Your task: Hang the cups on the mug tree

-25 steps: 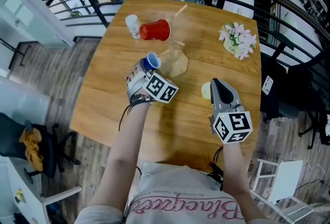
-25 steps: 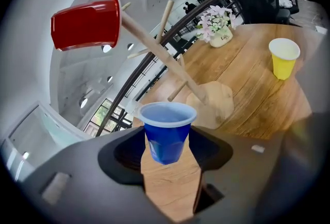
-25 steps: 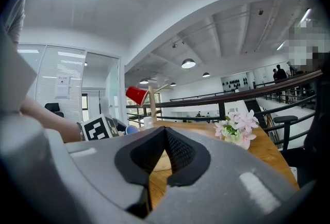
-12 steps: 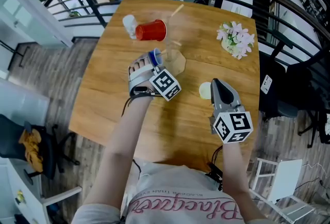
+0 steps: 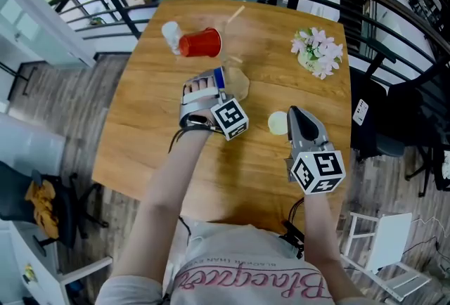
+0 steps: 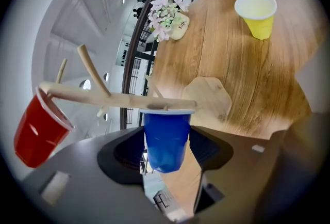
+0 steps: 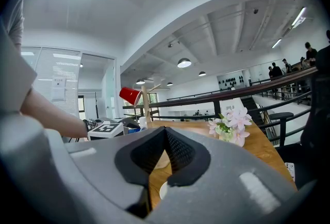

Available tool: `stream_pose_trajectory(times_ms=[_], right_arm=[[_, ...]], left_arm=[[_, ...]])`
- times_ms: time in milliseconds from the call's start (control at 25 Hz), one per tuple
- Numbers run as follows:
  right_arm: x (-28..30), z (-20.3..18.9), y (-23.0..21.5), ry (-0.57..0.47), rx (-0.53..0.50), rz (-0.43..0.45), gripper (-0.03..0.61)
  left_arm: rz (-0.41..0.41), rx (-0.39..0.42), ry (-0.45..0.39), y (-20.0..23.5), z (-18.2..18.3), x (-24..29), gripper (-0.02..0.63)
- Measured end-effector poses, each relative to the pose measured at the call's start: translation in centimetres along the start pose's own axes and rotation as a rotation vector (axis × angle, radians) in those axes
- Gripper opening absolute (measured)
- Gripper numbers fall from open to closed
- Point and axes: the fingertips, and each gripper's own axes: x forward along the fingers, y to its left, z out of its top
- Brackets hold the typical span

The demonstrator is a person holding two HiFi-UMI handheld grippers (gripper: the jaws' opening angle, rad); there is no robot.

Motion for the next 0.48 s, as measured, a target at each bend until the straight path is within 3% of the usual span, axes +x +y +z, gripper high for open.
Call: stream_pose_trajectory(times_ms=[280, 480], right_arm=[[-0.2, -0.1, -0.3, 0.004, 0.005, -0.018, 0.002], [-0.6, 0.1, -0.2, 0.000, 0.001, -0.036, 0.002]], left_arm=[[0.005, 0.112, -0.027, -0.6, 1.2, 0.0, 0.279], [-0.016, 0.103, -0.051, -1.1, 1.5, -0.3, 0.287]])
